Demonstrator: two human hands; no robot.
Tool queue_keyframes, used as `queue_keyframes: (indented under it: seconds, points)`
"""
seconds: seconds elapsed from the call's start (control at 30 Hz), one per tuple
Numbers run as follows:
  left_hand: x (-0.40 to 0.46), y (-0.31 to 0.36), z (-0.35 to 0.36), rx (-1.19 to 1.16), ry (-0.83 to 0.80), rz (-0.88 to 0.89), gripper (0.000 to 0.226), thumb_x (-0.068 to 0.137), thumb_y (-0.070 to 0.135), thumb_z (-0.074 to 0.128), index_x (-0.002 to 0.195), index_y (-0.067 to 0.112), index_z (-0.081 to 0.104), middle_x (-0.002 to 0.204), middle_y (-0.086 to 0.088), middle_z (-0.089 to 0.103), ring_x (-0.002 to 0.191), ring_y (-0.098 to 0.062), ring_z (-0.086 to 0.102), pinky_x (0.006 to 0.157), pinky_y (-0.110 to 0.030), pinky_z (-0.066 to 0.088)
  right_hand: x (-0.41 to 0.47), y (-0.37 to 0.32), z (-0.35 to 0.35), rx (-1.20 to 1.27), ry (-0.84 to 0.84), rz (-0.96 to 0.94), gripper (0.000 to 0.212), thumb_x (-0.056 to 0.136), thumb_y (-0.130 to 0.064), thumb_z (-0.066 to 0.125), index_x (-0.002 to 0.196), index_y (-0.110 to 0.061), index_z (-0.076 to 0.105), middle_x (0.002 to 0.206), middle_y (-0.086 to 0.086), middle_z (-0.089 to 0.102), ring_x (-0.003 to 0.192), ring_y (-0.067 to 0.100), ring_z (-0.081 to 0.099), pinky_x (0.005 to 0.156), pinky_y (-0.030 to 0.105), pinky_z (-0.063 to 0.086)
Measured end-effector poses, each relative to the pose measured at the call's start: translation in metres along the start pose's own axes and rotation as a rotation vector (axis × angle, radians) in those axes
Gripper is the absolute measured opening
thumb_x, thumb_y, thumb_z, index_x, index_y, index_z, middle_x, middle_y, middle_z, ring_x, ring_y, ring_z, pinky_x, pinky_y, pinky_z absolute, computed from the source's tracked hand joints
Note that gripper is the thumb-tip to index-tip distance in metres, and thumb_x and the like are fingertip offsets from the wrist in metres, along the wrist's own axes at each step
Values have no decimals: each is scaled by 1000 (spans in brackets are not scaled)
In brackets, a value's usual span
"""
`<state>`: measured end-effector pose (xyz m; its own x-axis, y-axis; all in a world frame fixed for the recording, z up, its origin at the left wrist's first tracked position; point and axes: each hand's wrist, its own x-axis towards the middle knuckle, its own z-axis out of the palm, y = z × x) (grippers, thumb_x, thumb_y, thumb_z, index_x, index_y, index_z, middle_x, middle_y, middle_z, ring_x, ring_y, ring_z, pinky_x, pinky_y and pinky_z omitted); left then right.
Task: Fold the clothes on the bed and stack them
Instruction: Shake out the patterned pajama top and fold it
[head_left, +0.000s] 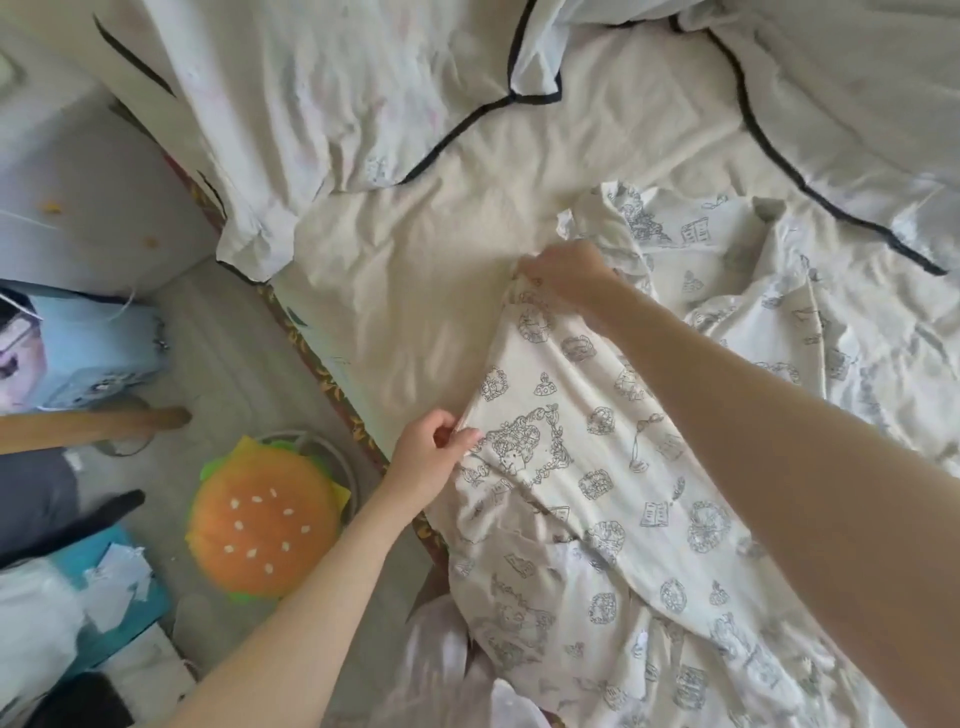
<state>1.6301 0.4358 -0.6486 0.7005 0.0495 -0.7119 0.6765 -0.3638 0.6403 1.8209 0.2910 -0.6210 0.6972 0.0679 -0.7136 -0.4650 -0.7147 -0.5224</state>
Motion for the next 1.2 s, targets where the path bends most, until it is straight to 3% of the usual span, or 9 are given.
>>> queue_keyframes:
  seconds: [0.07, 0.13, 0.2, 0.4, 0.63, 0.8, 0.93, 1.1, 1.2]
  points:
    - [1, -4, -9, -37, 20, 3, 26, 92, 29, 59, 75, 13, 47, 67, -1, 44, 58, -10, 39, 54, -16, 33, 10, -9, 0, 119, 104, -2, 28, 90, -22, 60, 100, 2, 68, 79, 8, 61, 79, 20, 58, 66, 27, 48]
    - [5, -4, -16, -36, 29, 32, 25, 92, 29, 58, 75, 14, 48, 67, 1, 44, 57, -9, 39, 54, -14, 35, 19, -18, 3, 144, 155, -35, 27, 88, -26, 64, 91, 0, 70, 69, 5, 59, 73, 18, 55, 61, 26, 46]
    - [11, -2, -21, -27, 45, 73, 25, 93, 30, 57, 76, 14, 47, 66, 2, 42, 56, -6, 38, 54, -13, 34, 29, -26, 8, 154, 187, -56, 34, 87, -28, 65, 96, 4, 70, 73, 16, 61, 70, 18, 52, 62, 29, 44]
    - [18, -6, -27, -51, 31, 85, 23, 97, 30, 50, 81, 13, 52, 67, 0, 46, 55, 1, 40, 55, -12, 34, 39, -20, 10, -40, 213, -94, 35, 93, -34, 55, 88, -2, 68, 74, 7, 55, 54, 12, 43, 48, 21, 32]
    - [17, -20, -30, -66, 42, -12, 14, 92, 26, 59, 89, 13, 59, 90, -11, 64, 81, -16, 57, 63, -10, 39, -14, 27, 2, -113, 220, -213, 39, 92, -37, 57, 120, -10, 54, 94, -2, 62, 79, 12, 59, 76, 31, 53]
    - [17, -18, -32, -76, 73, -25, 11, 92, 27, 59, 95, 16, 59, 97, -2, 66, 91, -13, 60, 70, -16, 42, -80, 88, 1, -206, 361, -284, 39, 93, -25, 59, 127, -7, 52, 123, 8, 57, 105, 22, 58, 89, 36, 46]
    - [5, -25, -26, -38, -33, -118, 18, 88, 39, 62, 88, 23, 56, 91, 3, 61, 82, -8, 57, 66, -20, 41, -135, 159, 3, -281, 401, -102, 38, 92, -17, 60, 127, -3, 53, 127, 16, 55, 113, 33, 54, 96, 43, 40]
    - [-19, -53, -5, -38, -177, -278, 21, 87, 38, 64, 99, 21, 58, 106, 0, 63, 104, -17, 58, 96, -37, 46, -194, 235, 23, -426, 336, 59, 42, 91, -24, 60, 131, -12, 53, 139, 11, 47, 131, 30, 39, 107, 47, 30]
    - [-41, -71, 13, -19, -178, -327, 29, 88, 40, 62, 107, 19, 58, 111, -1, 61, 109, -19, 55, 98, -39, 43, -219, 264, 44, -462, 300, 40, 43, 89, -28, 63, 130, -15, 55, 145, 9, 43, 134, 32, 37, 108, 52, 29]
